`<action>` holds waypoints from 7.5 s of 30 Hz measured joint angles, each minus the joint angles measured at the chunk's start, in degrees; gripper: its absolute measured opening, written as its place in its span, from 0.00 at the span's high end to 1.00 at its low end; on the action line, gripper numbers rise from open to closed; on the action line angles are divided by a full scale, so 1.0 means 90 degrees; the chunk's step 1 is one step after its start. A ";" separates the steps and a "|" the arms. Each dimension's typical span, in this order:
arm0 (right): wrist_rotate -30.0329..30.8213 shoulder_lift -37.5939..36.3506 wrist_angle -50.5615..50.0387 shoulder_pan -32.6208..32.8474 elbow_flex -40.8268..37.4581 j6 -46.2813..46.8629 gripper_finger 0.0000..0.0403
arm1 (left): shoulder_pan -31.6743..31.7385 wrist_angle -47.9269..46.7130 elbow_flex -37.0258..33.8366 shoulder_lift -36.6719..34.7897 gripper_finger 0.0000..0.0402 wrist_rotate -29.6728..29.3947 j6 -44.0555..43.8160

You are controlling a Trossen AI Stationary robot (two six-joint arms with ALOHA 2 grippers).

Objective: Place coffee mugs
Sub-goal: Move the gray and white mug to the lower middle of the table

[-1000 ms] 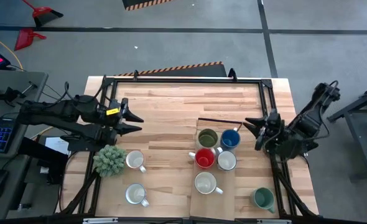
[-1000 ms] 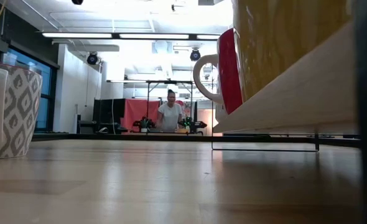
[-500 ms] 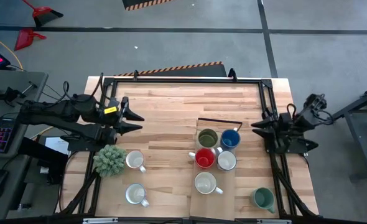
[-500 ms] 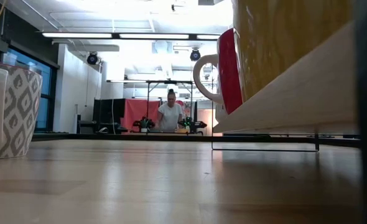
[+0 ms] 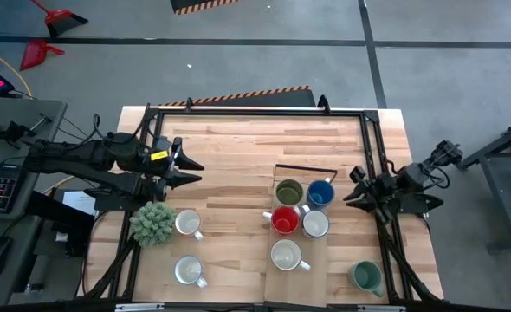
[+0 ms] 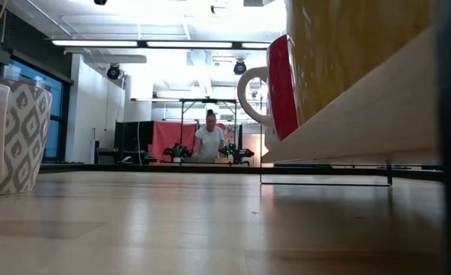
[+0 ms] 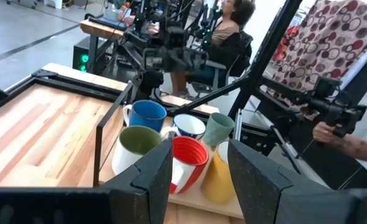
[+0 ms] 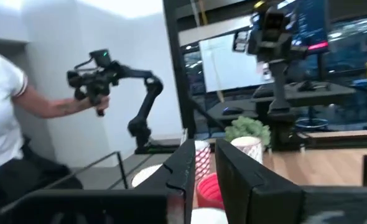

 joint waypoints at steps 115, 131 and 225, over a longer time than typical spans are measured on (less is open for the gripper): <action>0.1766 0.0015 -0.0366 -0.0543 -0.0618 0.0364 0.93 | -0.0772 -0.4026 0.0002 0.4655 0.98 0.0302 -0.1423; 0.1766 0.0015 -0.0366 -0.0542 -0.0618 0.0362 0.93 | -0.0322 -0.4027 0.2104 0.4655 0.98 0.0181 -0.0441; 0.1788 0.0022 -0.0626 -0.0543 -0.0613 0.0361 0.93 | -0.2593 -0.7238 0.8436 0.9386 0.98 -0.0379 -0.2326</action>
